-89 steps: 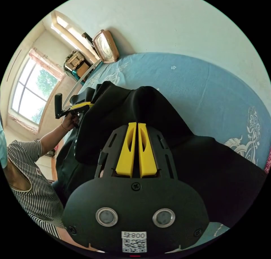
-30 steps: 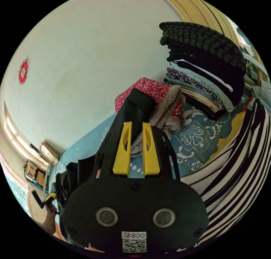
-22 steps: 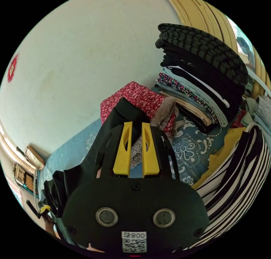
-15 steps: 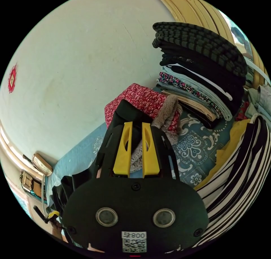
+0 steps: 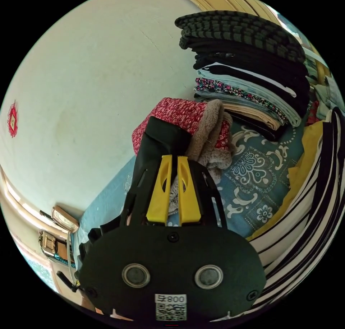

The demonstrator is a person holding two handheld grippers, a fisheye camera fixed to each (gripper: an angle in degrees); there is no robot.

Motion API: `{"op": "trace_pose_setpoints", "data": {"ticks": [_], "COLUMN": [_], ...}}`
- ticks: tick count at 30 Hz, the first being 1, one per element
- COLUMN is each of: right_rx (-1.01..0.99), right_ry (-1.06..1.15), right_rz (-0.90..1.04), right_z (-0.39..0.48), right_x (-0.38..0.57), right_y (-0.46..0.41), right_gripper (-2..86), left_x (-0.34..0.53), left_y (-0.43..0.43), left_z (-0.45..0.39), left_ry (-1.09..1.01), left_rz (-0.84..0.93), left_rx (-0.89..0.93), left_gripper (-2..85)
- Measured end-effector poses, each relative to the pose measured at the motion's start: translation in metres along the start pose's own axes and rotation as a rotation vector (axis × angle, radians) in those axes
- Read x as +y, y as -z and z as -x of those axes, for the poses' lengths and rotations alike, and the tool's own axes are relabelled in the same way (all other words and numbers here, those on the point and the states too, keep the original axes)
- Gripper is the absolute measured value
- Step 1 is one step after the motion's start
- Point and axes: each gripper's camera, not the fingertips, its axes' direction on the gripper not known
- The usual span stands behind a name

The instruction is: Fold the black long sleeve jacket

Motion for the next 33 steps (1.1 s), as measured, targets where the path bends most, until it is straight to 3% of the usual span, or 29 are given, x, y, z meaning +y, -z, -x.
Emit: {"op": "trace_pose_setpoints", "data": {"ticks": [6, 9, 11, 16, 22, 26, 33], "right_rx": [-0.190, -0.341, -0.455, -0.477, -0.494, -0.549, -0.667], "right_ry": [0.219, 0.387, 0.505, 0.780, 0.842, 0.867, 0.925], "right_rz": [-0.069, -0.068, -0.008, 0.170, 0.262, 0.289, 0.267], "right_z": [0.071, 0.134, 0.189, 0.296, 0.370, 0.417, 0.517], "right_x": [0.025, 0.063, 0.106, 0.212, 0.277, 0.295, 0.316], "right_y": [0.061, 0.100, 0.122, 0.140, 0.158, 0.170, 0.179], "right_gripper": [1.3, 1.1, 1.0, 1.0, 1.0, 1.0, 0.9], "left_x": [0.001, -0.013, -0.027, -0.024, 0.026, 0.057, 0.094], "left_y": [0.001, 0.004, 0.010, 0.024, 0.039, 0.071, 0.139], "left_z": [0.001, 0.004, 0.004, 0.016, 0.054, 0.081, 0.119], "left_ry": [-0.024, 0.008, 0.035, 0.187, 0.379, 0.390, 0.357], "left_rz": [-0.011, -0.038, -0.082, -0.152, -0.188, -0.305, -0.399], "left_rx": [0.064, 0.170, 0.250, 0.326, 0.422, 0.491, 0.443], "left_gripper": [3.5, 9.0, 13.3, 16.6, 13.2, 4.7, 4.2]}}
